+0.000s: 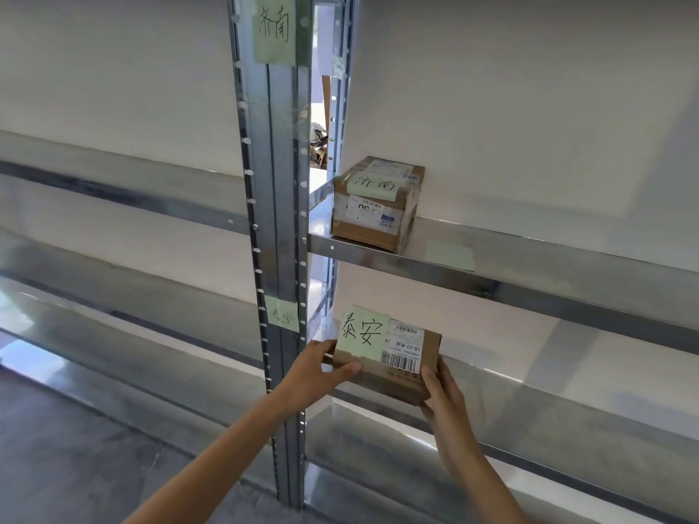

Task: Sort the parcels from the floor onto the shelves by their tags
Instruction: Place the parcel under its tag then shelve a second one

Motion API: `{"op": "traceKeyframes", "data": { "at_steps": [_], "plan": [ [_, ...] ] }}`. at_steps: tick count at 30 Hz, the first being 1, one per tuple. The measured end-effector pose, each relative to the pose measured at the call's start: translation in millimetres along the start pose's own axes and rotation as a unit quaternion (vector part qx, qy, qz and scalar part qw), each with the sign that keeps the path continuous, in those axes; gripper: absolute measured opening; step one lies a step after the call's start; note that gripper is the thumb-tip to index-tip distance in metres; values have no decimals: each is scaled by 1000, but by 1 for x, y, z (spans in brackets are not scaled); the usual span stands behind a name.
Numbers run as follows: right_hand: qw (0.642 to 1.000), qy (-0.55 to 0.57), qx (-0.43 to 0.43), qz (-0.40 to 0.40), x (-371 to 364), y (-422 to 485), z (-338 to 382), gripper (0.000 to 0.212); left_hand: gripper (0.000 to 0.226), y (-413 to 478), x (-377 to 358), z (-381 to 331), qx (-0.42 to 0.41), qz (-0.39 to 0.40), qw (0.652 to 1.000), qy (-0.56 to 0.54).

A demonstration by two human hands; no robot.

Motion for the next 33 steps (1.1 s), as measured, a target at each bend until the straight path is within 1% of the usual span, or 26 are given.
{"op": "traceKeyframes", "data": {
  "at_steps": [3,5,8,9,13,16,18,21,26,29,33],
  "plan": [
    [1000,-8,-17,-8,-3,15,-9,57,40,15,3,14,21,15,1000,-15],
    [998,-29,-35,-39,-3,29,-19,54,39,29,3,23,31,32,999,-31],
    [990,-72,-60,-107,-1,56,-34,34,39,56,3,40,63,37,996,-49],
    [987,-87,-64,-122,-2,67,-38,31,39,67,5,46,75,37,995,-48],
    [978,-118,-84,-152,-9,116,-49,38,39,110,15,67,113,40,991,-53],
    [972,-142,-94,-165,-17,145,-57,40,57,132,17,77,124,6,987,-100],
    [965,-158,-114,-173,-21,159,-65,40,62,142,13,81,134,-20,984,-115],
    [957,-172,-161,-167,-24,176,-78,44,54,153,5,84,154,-19,983,-101],
    [960,-156,-179,-148,-25,188,-94,52,52,177,2,102,190,-26,979,-70],
    [963,-148,-195,-111,-28,194,-107,56,55,186,1,114,209,-25,976,-64],
    [971,-147,-180,-59,-22,213,-145,62,55,196,0,124,220,-24,974,-58]
  ]
}}
Point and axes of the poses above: each hand's wrist, its own y-axis towards the middle knuckle, its own x-axis out of the back of the hand, z = x × y, the point moved 4 cm from there along y, towards the middle knuckle, and after that the axes turned 12 degrees about z, right-handed, at the moved point
